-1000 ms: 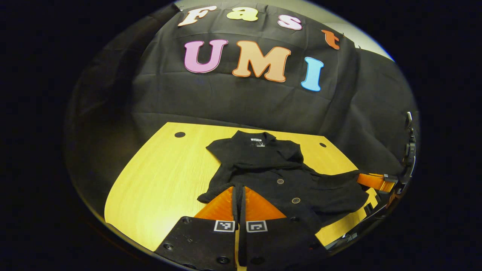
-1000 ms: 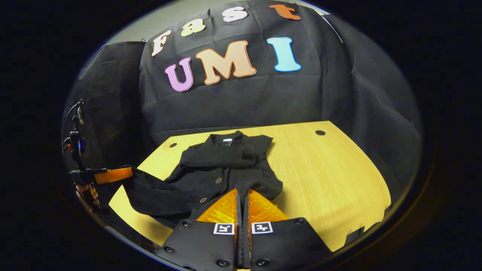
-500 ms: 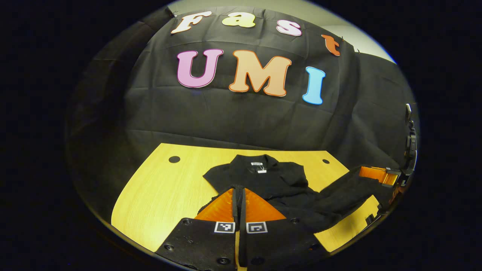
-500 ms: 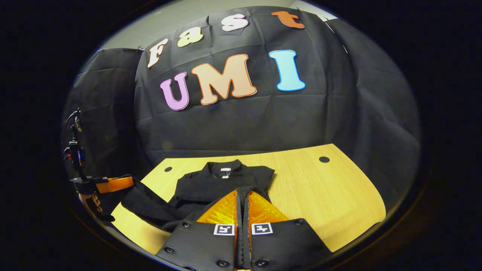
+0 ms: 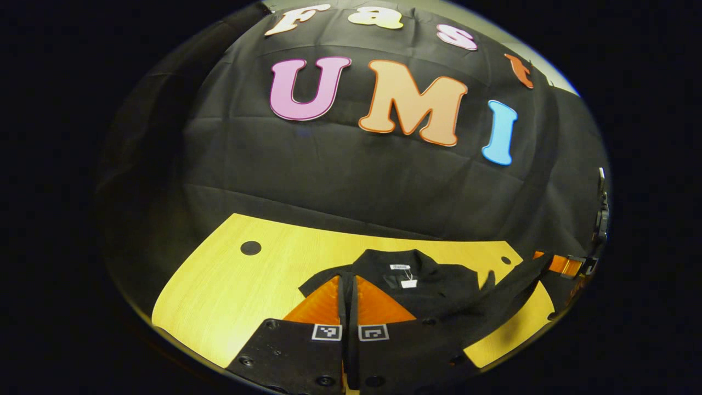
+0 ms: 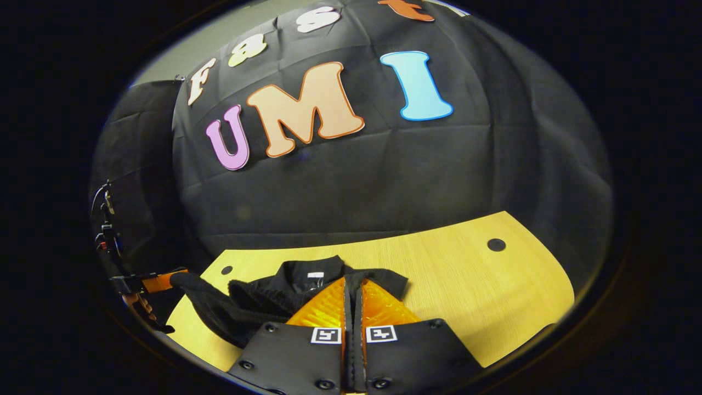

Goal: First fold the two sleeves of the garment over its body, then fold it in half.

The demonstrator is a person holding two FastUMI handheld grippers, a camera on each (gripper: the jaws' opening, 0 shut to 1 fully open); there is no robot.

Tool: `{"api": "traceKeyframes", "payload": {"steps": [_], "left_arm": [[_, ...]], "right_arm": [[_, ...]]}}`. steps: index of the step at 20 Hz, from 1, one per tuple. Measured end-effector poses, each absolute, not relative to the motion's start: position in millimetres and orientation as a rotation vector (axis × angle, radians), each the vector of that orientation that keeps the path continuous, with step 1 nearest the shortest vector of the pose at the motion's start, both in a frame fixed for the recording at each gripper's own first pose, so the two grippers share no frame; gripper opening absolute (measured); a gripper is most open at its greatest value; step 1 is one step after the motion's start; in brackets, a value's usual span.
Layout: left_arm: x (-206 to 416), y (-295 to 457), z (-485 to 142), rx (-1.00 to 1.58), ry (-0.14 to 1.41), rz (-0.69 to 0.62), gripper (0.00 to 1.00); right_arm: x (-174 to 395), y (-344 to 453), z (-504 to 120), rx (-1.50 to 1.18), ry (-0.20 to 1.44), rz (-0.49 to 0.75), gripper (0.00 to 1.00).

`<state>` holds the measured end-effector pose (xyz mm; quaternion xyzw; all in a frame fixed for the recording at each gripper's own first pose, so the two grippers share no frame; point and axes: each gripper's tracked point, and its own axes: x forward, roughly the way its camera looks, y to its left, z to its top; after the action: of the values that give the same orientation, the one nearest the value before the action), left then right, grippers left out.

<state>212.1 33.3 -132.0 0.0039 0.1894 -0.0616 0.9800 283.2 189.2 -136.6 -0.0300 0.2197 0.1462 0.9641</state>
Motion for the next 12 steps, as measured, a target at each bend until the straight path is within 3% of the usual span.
{"api": "traceKeyframes", "payload": {"steps": [12], "left_arm": [[320.3,44.7,-201.4,0.037,0.404,-0.005,0.00]], "right_arm": [[410.9,204.1,-218.7,-0.035,0.545,0.265,0.02]]}}
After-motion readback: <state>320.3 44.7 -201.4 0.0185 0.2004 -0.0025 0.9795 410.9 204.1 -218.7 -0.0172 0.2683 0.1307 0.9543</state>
